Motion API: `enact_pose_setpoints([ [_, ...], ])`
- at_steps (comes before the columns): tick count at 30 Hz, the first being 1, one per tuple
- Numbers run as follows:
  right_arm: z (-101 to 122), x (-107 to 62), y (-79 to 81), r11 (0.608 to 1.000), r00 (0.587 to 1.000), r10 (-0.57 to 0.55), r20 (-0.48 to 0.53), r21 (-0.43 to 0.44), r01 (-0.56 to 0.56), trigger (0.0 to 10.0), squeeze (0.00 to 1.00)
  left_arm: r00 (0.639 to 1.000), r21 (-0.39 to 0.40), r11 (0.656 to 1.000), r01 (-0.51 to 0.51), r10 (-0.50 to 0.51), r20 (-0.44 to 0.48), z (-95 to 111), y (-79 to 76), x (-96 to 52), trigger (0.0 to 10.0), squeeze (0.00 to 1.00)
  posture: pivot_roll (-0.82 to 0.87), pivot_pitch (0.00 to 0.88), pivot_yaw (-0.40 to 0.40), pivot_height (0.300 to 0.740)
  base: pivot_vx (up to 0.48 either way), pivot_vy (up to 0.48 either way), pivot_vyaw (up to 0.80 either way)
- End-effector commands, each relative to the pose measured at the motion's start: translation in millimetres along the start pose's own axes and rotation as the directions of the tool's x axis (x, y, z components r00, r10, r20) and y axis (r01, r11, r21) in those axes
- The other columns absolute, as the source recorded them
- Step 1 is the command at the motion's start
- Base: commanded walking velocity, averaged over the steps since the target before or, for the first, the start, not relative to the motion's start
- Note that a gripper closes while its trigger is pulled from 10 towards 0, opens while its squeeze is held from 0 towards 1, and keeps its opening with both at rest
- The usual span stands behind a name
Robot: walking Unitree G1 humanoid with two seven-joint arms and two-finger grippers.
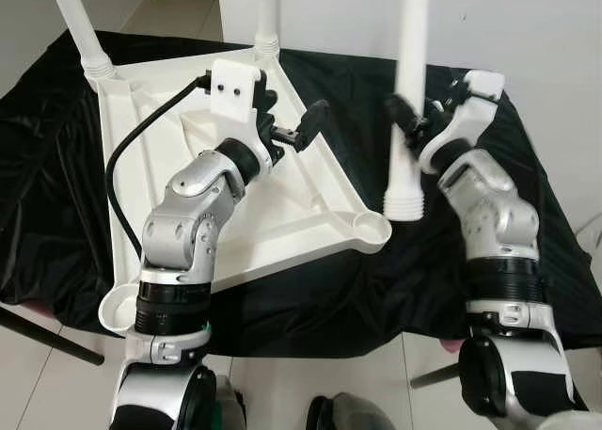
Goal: Building children table
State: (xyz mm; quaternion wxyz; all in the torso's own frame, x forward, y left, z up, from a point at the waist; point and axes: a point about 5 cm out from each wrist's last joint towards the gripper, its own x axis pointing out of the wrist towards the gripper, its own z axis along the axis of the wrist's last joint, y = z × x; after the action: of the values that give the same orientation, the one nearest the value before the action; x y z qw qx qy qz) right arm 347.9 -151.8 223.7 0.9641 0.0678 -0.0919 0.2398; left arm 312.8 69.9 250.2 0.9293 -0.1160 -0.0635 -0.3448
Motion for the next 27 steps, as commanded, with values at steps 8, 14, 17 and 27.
enact_pose_setpoints([
  [8, 7, -4.8, 21.9, 0.976, 0.973, 0.206, 0.105, -0.085, -0.198, 10.0, 0.00, 0.950, -0.146, 0.939, 0.311, -0.310, 0.030, 10, -25.8, 0.6, 10.0, 0.00, 0.00, 0.010, -0.027, 0.740, 0.000, 0.000, 0.00],
  [14, 6, -10.4, 34.2, 0.939, 0.935, 0.338, 0.107, -0.107, -0.327, 10.0, 0.00, 0.946, -0.182, 0.928, 0.324, -0.322, 0.041, 17, -23.4, 2.4, 10.0, 0.00, 0.00, 0.007, -0.027, 0.740, 0.000, 0.000, 0.00],
  [17, 4, -12.6, 39.8, 0.919, 0.916, 0.389, 0.102, -0.115, -0.378, 10.0, 0.00, 0.944, -0.182, 0.927, 0.327, -0.327, 0.034, 20, -21.4, 2.9, 10.0, 0.00, 0.01, 0.002, -0.028, 0.740, 0.000, 0.000, 0.00],
  [27, -1, -18.1, 50.4, 0.879, 0.877, 0.473, 0.087, -0.119, -0.462, 10.0, 0.00, 0.950, -0.169, 0.935, 0.311, -0.311, 0.029, 28, -14.4, 5.0, 10.0, 0.00, 0.01, 0.000, -0.029, 0.740, 0.000, 0.000, 0.00],
])
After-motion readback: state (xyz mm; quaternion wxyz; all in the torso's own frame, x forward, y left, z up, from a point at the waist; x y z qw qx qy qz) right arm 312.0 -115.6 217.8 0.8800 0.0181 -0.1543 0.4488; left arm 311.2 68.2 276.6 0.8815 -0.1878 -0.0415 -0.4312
